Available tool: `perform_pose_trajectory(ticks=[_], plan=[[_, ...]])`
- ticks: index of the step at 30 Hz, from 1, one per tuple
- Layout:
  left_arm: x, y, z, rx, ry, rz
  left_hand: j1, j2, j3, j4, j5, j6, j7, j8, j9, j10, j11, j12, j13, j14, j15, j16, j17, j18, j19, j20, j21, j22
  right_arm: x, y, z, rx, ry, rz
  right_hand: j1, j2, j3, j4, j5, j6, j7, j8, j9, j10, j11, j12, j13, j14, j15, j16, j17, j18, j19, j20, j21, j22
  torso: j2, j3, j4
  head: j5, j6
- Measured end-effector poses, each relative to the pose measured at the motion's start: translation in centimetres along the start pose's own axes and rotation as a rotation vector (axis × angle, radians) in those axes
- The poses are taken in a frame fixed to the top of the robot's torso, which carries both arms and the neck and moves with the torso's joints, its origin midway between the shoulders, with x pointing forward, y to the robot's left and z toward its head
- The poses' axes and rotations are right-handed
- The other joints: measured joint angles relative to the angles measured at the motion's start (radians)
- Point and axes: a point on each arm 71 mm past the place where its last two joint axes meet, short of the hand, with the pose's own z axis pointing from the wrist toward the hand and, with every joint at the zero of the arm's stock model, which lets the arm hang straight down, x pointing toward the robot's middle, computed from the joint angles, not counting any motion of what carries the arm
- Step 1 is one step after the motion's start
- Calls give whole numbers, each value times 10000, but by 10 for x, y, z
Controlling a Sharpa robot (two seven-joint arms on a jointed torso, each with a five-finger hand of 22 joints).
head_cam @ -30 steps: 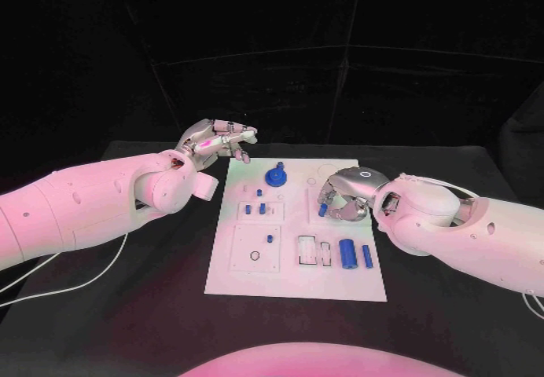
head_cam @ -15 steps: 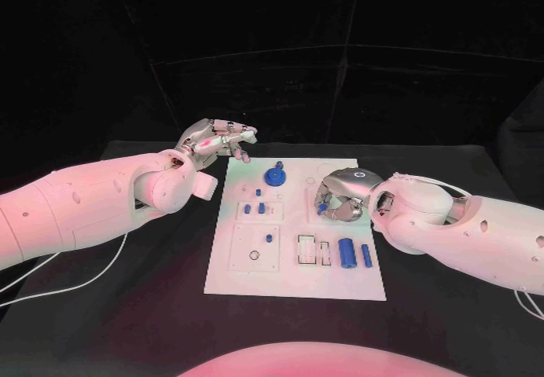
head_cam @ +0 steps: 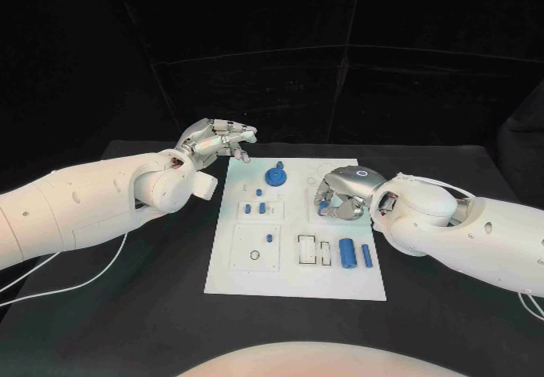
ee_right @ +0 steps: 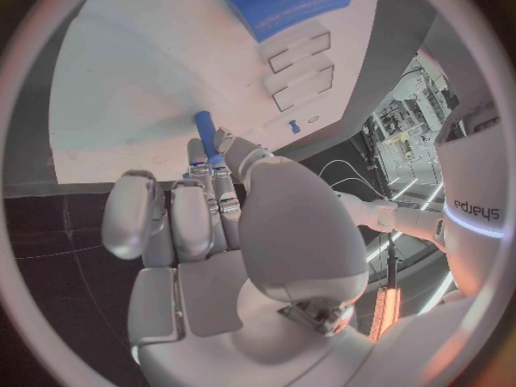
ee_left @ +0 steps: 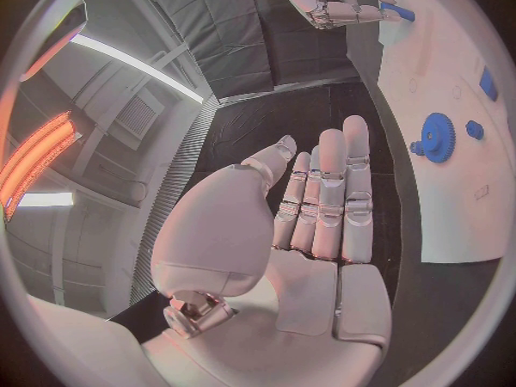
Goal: Assemble the parts on the task board
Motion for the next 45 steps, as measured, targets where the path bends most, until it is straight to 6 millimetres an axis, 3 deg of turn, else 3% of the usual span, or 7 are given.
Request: perform_pose_trajectory(ticks=[7, 13, 21, 26, 33, 45], plan=[[-2, 0, -1, -3, -31, 10, 0, 0, 0, 0, 0, 0, 0, 0, 0, 0, 0, 0, 0, 0, 0, 0, 0, 0, 0, 0, 0, 0, -8, 12, -12, -430, -650, 402, 13, 13, 84, -28, -22, 0, -1, 8, -9, -1, 0, -84, -6, 0, 0, 0, 11, 1, 0, 0, 0, -1, -14, -12, 5, 47, 16], [-1, 0, -1, -3, -23, 6, 0, 0, 0, 0, 0, 0, 0, 0, 0, 0, 0, 0, 0, 0, 0, 0, 1, 0, 0, 0, 0, 1, -16, 34, -19, -1084, -1038, 830, 23, 23, 123, -68, -42, 20, 19, -59, -12, -1, 0, -140, -40, 0, 1, 0, 11, 0, 0, 1, 0, 8, -5, -12, -9, 113, 1], [1, 0, 1, 4, 27, -9, 0, 0, 0, 1, 0, 1, 0, 0, 0, 0, 0, 40, 0, 0, 1, 0, -11, 0, 0, 0, 0, -9, -17, 80, -2, -2375, -1170, 1370, 23, 23, 154, -100, 44, -11, 69, -61, -22, -1, 0, -197, -38, -1, 1, 0, -24, 1, 0, 1, -1, -10, 8, -12, -3, 244, -86], [4, 0, 3, 14, 85, -26, 0, 0, 0, 1, 0, 1, 0, 0, 0, 0, 0, 40, 0, -36, 37, -1, -11, 0, 0, 1, 0, -8, -2, 103, 10, -2958, -889, 1702, 23, 22, 161, -109, 95, -11, 69, -116, -37, -1, 0, -246, -38, -1, 1, 0, -35, 0, -1, 1, 0, -19, 11, -7, 9, 383, -132], [5, 1, 4, 18, 115, -34, 0, 0, 0, 1, 0, 1, 0, 0, 0, 0, 0, 40, 0, -36, 37, -1, -10, 0, 0, 0, 0, -8, 19, 119, 21, -3349, -341, 1825, 22, 22, 185, -134, 102, -48, 103, -127, -45, -1, 0, -294, -38, 0, 1, 0, -45, 0, -1, 1, 0, -26, 13, -7, -3, 569, -218], [7, 1, 5, 11, 157, -48, 0, 0, 0, 1, 0, 1, 0, 0, 0, 0, 0, 40, 0, -36, 37, -1, -21, 0, 0, 0, -38, -6, 34, 131, 31, -3514, 290, 1457, 20, 20, 185, -134, 100, -57, 95, -139, -57, -5, 4, -314, -44, 0, 2, 0, -69, 0, -1, 1, -1, -45, 14, -6, 9, 709, -278]])
